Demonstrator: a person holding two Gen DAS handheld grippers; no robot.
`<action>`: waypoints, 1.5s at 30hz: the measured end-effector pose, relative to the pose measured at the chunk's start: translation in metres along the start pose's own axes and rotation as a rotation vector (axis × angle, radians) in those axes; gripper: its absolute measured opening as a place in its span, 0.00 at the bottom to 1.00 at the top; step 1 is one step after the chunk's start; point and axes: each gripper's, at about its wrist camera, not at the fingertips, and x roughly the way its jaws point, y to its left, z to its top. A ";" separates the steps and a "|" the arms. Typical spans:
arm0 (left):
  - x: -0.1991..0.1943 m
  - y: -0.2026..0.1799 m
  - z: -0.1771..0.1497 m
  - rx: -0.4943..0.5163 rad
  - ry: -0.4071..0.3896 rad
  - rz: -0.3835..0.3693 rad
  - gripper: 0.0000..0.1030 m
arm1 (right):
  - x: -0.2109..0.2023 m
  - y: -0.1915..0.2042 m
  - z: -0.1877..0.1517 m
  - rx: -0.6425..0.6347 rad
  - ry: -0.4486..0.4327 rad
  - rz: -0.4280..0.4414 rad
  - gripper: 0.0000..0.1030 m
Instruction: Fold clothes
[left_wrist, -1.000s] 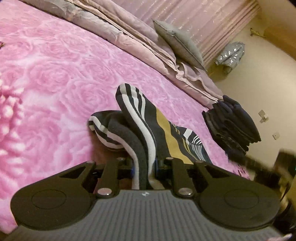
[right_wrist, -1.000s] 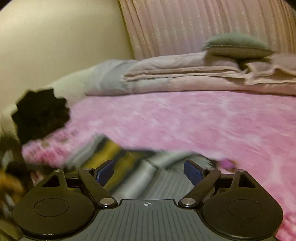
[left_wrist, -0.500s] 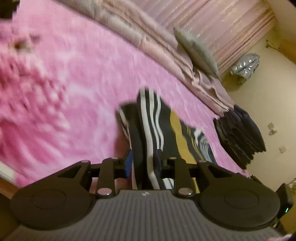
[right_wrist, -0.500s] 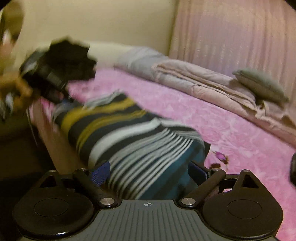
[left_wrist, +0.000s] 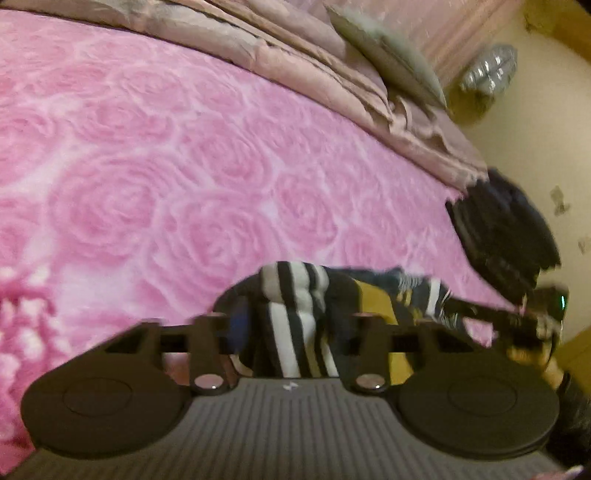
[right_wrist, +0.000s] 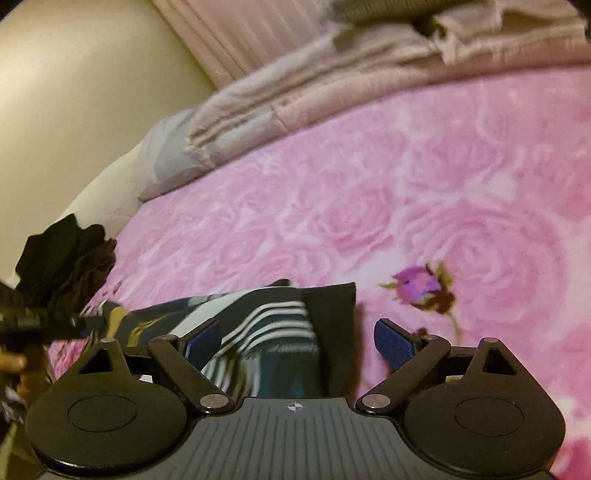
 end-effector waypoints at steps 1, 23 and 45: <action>-0.002 0.001 -0.003 0.007 -0.019 -0.003 0.16 | 0.002 -0.002 0.002 0.004 0.013 0.019 0.39; -0.050 -0.010 -0.016 0.026 -0.153 0.095 0.21 | -0.075 0.063 -0.013 -0.316 -0.137 -0.063 0.71; -0.047 -0.085 -0.109 0.329 0.001 0.229 0.21 | -0.077 0.105 -0.148 -0.529 0.005 -0.082 0.72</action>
